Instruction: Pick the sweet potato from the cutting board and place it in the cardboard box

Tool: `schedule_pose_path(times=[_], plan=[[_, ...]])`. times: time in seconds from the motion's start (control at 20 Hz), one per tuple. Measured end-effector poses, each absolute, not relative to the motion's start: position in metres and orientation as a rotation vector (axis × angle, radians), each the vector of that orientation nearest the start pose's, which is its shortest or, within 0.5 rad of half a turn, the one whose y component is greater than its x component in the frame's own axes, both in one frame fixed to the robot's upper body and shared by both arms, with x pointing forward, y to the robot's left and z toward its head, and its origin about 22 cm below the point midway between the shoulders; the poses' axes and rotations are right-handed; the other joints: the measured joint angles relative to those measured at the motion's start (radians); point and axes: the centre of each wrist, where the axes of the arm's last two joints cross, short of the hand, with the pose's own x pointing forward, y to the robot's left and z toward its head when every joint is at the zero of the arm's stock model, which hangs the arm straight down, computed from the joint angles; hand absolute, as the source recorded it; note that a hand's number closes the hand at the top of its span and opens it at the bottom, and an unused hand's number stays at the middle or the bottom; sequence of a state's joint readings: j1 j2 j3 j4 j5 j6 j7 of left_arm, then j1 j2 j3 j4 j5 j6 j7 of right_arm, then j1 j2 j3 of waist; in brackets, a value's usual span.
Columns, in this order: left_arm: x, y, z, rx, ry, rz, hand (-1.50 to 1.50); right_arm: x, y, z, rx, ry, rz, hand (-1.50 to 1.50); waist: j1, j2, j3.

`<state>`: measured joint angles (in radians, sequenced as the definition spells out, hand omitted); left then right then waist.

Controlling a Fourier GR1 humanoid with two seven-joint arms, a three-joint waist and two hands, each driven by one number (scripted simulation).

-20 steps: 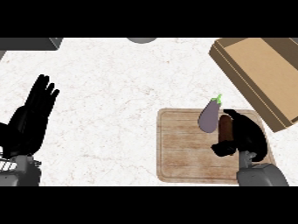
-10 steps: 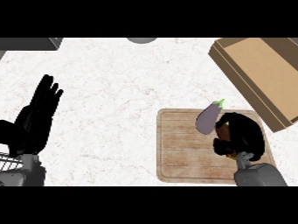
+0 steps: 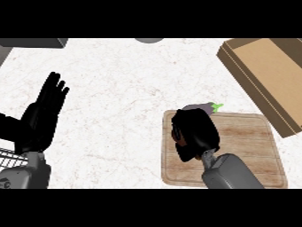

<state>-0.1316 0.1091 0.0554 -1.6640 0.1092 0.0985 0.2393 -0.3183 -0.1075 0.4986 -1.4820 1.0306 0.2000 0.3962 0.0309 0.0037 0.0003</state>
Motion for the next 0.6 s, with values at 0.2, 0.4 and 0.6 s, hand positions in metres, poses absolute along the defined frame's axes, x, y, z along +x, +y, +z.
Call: schedule_pose_path(times=[0.2, 0.4, 0.6], plan=[[0.267, 0.255, 0.057, 0.060, -1.548, 0.092, 0.00, 0.273, -0.085, 0.052, -0.725, -1.473, 1.420, 1.50, -0.014, -0.002, 0.000], [0.264, 0.256, 0.057, 0.069, -1.545, 0.107, 0.00, 0.265, -0.071, 0.083, -0.726, -1.576, 1.480, 1.50, -0.024, -0.005, 0.000], [0.261, 0.261, 0.050, 0.072, -1.543, 0.109, 0.00, 0.255, -0.071, 0.119, -0.727, -1.684, 1.371, 1.50, -0.031, -0.006, 0.000]])
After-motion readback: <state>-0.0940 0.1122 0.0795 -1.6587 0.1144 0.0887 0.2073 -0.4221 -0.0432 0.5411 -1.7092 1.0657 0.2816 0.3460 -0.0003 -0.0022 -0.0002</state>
